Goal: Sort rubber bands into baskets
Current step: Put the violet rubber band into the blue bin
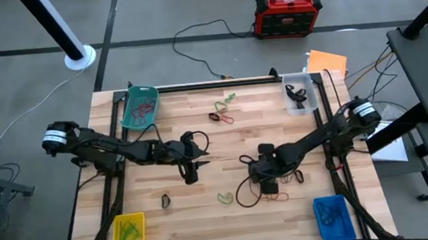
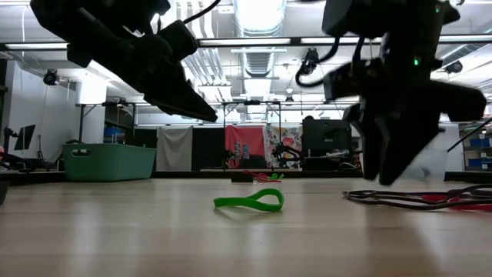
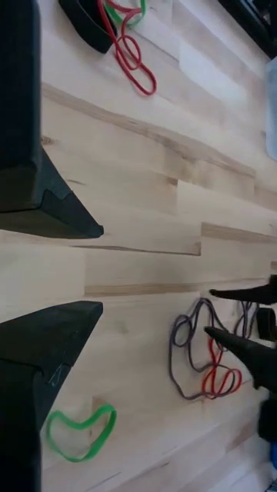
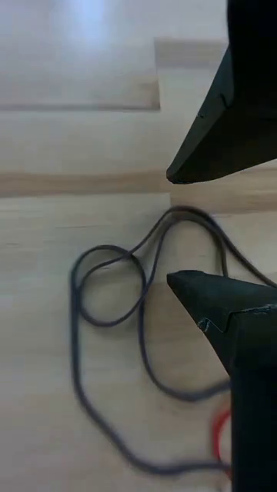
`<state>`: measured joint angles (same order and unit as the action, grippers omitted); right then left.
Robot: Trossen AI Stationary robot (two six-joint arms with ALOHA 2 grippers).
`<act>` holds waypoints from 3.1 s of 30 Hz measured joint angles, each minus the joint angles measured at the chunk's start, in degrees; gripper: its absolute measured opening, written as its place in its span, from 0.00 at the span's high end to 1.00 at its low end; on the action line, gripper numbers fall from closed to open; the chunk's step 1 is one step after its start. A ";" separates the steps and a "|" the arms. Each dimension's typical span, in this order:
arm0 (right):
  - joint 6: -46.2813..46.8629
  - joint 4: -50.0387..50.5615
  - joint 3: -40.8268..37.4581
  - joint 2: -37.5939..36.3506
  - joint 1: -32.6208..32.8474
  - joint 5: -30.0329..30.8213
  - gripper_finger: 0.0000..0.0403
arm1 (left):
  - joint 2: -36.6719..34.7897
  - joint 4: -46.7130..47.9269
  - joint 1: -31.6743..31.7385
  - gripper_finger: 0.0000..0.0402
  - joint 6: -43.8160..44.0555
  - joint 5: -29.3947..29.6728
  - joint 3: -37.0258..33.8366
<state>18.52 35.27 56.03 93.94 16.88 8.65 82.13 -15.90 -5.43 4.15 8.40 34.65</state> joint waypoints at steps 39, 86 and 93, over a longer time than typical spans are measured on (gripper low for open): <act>-9.89 -31.57 -12.17 -9.26 0.11 6.28 0.98 | 0.00 -6.95 -0.20 0.68 -1.06 -0.03 0.02; 68.85 22.56 14.27 -23.56 29.94 -15.80 0.98 | 2.95 -14.60 -0.20 0.68 -5.27 0.04 2.15; 82.49 22.98 10.98 -21.61 36.97 -20.49 0.98 | 2.95 -14.49 -0.20 0.68 -6.91 0.04 3.96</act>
<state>101.01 58.25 67.01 72.33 53.85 -11.84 85.08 -30.39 -5.63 -2.76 8.45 38.61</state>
